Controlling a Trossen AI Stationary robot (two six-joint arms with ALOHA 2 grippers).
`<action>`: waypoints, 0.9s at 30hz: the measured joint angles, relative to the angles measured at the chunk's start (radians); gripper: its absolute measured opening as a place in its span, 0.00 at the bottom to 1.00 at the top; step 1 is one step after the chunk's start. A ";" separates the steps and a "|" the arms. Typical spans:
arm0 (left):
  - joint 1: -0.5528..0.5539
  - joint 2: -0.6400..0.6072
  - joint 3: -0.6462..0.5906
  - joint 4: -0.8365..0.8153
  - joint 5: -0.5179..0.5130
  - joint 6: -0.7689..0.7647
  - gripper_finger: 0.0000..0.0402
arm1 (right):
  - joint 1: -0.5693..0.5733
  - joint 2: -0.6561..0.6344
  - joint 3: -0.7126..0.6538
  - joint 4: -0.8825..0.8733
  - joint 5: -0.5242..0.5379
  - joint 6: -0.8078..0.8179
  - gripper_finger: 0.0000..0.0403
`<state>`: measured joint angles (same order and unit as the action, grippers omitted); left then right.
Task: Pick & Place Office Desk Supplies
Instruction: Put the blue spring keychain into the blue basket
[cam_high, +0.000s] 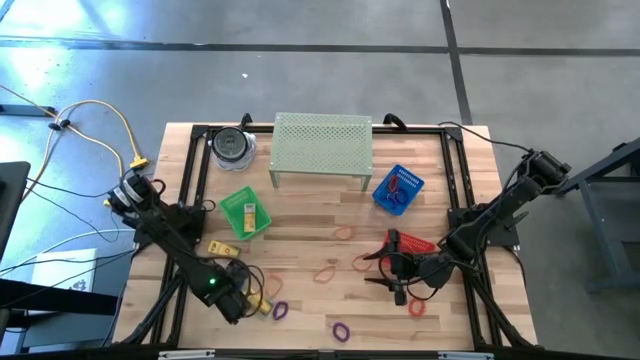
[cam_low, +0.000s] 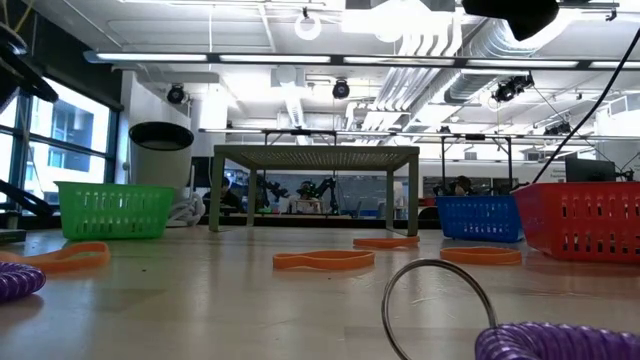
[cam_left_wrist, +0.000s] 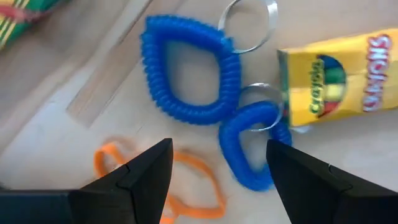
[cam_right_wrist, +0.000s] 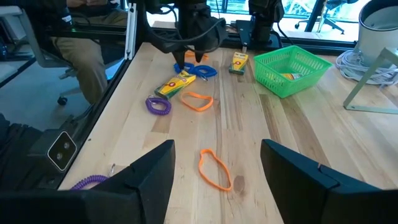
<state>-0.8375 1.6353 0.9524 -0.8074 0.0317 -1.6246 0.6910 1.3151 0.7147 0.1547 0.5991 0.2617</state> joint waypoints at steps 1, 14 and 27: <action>-0.005 0.001 0.000 0.007 -0.019 0.010 0.62 | 0.000 0.000 0.000 0.000 0.000 0.000 0.56; -0.016 0.057 0.005 0.006 0.014 0.005 0.62 | 0.000 0.000 0.000 0.007 0.000 -0.001 0.56; -0.016 0.061 0.003 0.019 0.025 0.022 0.30 | 0.000 0.000 0.000 0.007 0.000 0.001 0.56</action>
<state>-0.8531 1.6962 0.9555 -0.7889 0.0562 -1.6025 0.6910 1.3151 0.7147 0.1617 0.5989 0.2624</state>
